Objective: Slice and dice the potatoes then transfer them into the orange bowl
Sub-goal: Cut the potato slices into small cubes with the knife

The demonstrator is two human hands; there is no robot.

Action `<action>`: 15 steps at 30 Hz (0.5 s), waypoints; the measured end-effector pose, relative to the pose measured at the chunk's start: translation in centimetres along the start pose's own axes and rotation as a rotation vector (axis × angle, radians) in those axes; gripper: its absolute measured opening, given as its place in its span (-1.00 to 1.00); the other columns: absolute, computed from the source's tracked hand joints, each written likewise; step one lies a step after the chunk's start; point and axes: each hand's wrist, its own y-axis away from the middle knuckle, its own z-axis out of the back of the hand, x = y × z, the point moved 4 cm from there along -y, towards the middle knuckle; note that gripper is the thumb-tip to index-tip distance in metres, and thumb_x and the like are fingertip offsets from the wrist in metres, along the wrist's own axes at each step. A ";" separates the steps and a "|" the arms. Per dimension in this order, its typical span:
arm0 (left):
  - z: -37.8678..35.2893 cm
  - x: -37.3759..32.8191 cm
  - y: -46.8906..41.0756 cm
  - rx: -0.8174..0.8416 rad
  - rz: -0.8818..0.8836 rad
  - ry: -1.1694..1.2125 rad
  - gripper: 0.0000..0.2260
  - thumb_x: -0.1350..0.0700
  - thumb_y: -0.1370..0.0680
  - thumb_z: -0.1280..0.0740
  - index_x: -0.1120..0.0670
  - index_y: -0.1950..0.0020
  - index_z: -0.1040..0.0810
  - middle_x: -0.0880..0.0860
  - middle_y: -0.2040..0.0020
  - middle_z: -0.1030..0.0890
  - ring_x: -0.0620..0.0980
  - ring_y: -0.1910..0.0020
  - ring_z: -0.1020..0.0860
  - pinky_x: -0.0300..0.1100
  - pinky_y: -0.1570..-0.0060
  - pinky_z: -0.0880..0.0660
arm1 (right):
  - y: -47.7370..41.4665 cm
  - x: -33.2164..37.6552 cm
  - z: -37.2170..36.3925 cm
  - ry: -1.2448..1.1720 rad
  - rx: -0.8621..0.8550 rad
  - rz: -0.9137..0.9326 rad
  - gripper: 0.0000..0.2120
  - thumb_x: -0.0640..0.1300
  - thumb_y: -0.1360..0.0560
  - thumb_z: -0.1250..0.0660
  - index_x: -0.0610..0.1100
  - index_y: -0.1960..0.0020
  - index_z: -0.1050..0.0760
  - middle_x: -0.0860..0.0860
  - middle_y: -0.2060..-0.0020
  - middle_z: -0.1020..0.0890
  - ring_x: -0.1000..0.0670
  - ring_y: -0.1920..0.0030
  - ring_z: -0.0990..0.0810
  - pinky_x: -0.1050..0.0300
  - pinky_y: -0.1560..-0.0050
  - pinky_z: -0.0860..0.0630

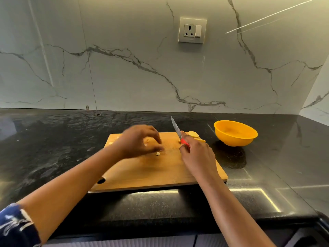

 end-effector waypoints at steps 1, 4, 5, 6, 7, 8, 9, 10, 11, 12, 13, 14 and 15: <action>-1.3 -0.8 -0.6 0.135 -0.059 -0.160 -0.68 -0.19 -0.51 -0.24 -0.09 -0.19 -0.55 -0.13 -0.23 -0.52 -0.16 -0.24 -0.44 -0.06 -0.36 -0.30 | 0.0 -0.2 0.1 -0.006 -0.009 -0.008 -0.54 -0.05 -0.61 -0.18 0.07 -0.50 -0.23 0.05 -0.08 -0.63 0.09 0.01 -0.57 0.26 0.11 -0.40; -3.0 -0.6 -1.6 0.278 -0.117 -0.434 -0.70 -0.08 -0.62 -0.13 -0.15 -0.33 -0.44 -0.16 -0.31 -0.47 -0.16 -0.33 -0.38 0.00 -0.46 0.02 | 0.0 -0.5 0.5 0.007 -0.021 -0.027 -0.54 -0.04 -0.62 -0.19 0.06 -0.50 -0.22 0.05 -0.15 -0.61 0.09 -0.06 -0.57 0.31 0.13 -0.34; -2.8 -0.1 -1.8 0.251 -0.126 -0.485 -0.72 -0.05 -0.62 -0.13 -0.16 -0.31 -0.46 -0.16 -0.28 -0.50 -0.15 -0.30 -0.41 0.00 -0.46 0.06 | 0.0 -0.6 0.5 0.015 -0.018 -0.032 -0.54 -0.04 -0.62 -0.18 0.06 -0.50 -0.21 0.05 -0.17 -0.60 0.08 -0.09 -0.56 0.30 0.11 -0.36; -2.5 0.5 -1.9 0.225 -0.138 -0.539 -0.73 -0.04 -0.63 -0.13 -0.17 -0.29 -0.48 -0.16 -0.24 -0.53 -0.14 -0.26 -0.43 0.00 -0.45 0.07 | 0.0 -0.6 0.6 0.017 -0.016 -0.032 -0.54 -0.04 -0.62 -0.18 0.06 -0.50 -0.21 0.05 -0.18 -0.60 0.07 -0.11 -0.56 0.28 0.08 -0.39; -2.2 1.0 -2.1 0.213 -0.143 -0.583 -0.74 -0.04 -0.62 -0.13 -0.16 -0.26 -0.50 -0.16 -0.21 -0.55 -0.13 -0.23 -0.45 0.00 -0.45 0.08 | 0.0 -0.5 0.6 0.014 -0.011 -0.030 -0.54 -0.04 -0.62 -0.18 0.06 -0.50 -0.21 0.05 -0.18 -0.60 0.07 -0.10 -0.57 0.27 0.05 -0.42; -1.9 1.6 -2.3 0.214 -0.134 -0.615 -0.75 -0.05 -0.62 -0.14 -0.16 -0.23 -0.52 -0.16 -0.18 -0.56 -0.12 -0.22 -0.46 -0.01 -0.45 0.07 | 0.0 -0.5 0.5 0.012 -0.005 -0.029 -0.54 -0.04 -0.62 -0.18 0.06 -0.50 -0.21 0.05 -0.17 -0.61 0.07 -0.10 -0.57 0.25 0.03 -0.43; -1.6 2.1 -2.5 0.216 -0.115 -0.630 -0.76 -0.05 -0.61 -0.14 -0.16 -0.21 -0.53 -0.15 -0.16 -0.57 -0.11 -0.21 -0.46 -0.01 -0.44 0.05 | -0.1 -0.4 0.5 0.011 0.000 -0.029 -0.53 -0.04 -0.62 -0.18 0.06 -0.50 -0.21 0.05 -0.17 -0.61 0.07 -0.10 -0.57 0.24 0.01 -0.44; -1.3 2.5 -2.7 0.220 -0.091 -0.636 -0.77 -0.07 -0.61 -0.15 -0.16 -0.20 -0.53 -0.15 -0.16 -0.57 -0.10 -0.21 -0.46 0.00 -0.44 0.03 | -0.1 -0.4 0.5 0.008 0.005 -0.031 -0.53 -0.05 -0.62 -0.19 0.07 -0.50 -0.21 0.05 -0.16 -0.61 0.07 -0.10 -0.57 0.24 0.00 -0.44; -1.1 2.9 -2.9 0.223 -0.067 -0.642 -0.77 -0.08 -0.60 -0.17 -0.17 -0.19 -0.53 -0.15 -0.17 -0.57 -0.10 -0.22 -0.44 0.01 -0.44 0.01 | -0.1 -0.4 0.5 0.003 0.004 -0.032 -0.53 -0.05 -0.62 -0.19 0.07 -0.50 -0.21 0.05 -0.16 -0.61 0.07 -0.10 -0.56 0.24 0.00 -0.44; -0.8 3.4 -3.1 0.237 -0.033 -0.650 -0.78 -0.09 -0.59 -0.18 -0.17 -0.19 -0.53 -0.15 -0.19 -0.55 -0.10 -0.24 -0.43 0.02 -0.44 0.00 | -0.1 -0.5 0.5 0.001 -0.001 -0.032 -0.53 -0.04 -0.61 -0.19 0.06 -0.50 -0.21 0.05 -0.16 -0.61 0.08 -0.11 -0.56 0.23 -0.01 -0.45; -0.6 3.9 -3.3 0.258 0.005 -0.649 -0.78 -0.11 -0.58 -0.20 -0.18 -0.18 -0.53 -0.16 -0.21 -0.54 -0.10 -0.25 -0.41 0.04 -0.43 -0.02 | -0.1 -0.5 0.5 0.001 -0.007 -0.031 -0.53 -0.04 -0.61 -0.19 0.06 -0.50 -0.21 0.05 -0.17 -0.60 0.08 -0.11 -0.56 0.22 -0.02 -0.45; -0.3 4.6 -3.4 0.287 0.058 -0.629 -0.79 -0.12 -0.57 -0.22 -0.18 -0.16 -0.54 -0.15 -0.21 -0.53 -0.10 -0.26 -0.40 0.05 -0.43 -0.05 | -0.1 -0.5 0.5 0.002 -0.011 -0.031 -0.53 -0.04 -0.61 -0.19 0.06 -0.50 -0.21 0.05 -0.18 -0.60 0.08 -0.12 -0.56 0.22 -0.04 -0.46; 0.0 5.3 -3.4 0.309 0.127 -0.583 -0.79 -0.13 -0.55 -0.25 -0.17 -0.14 -0.56 -0.14 -0.21 -0.53 -0.11 -0.24 -0.41 0.05 -0.40 -0.10 | -0.1 -0.4 0.4 0.002 -0.009 -0.032 -0.53 -0.04 -0.62 -0.19 0.05 -0.50 -0.21 0.05 -0.19 -0.59 0.08 -0.13 -0.56 0.21 -0.06 -0.46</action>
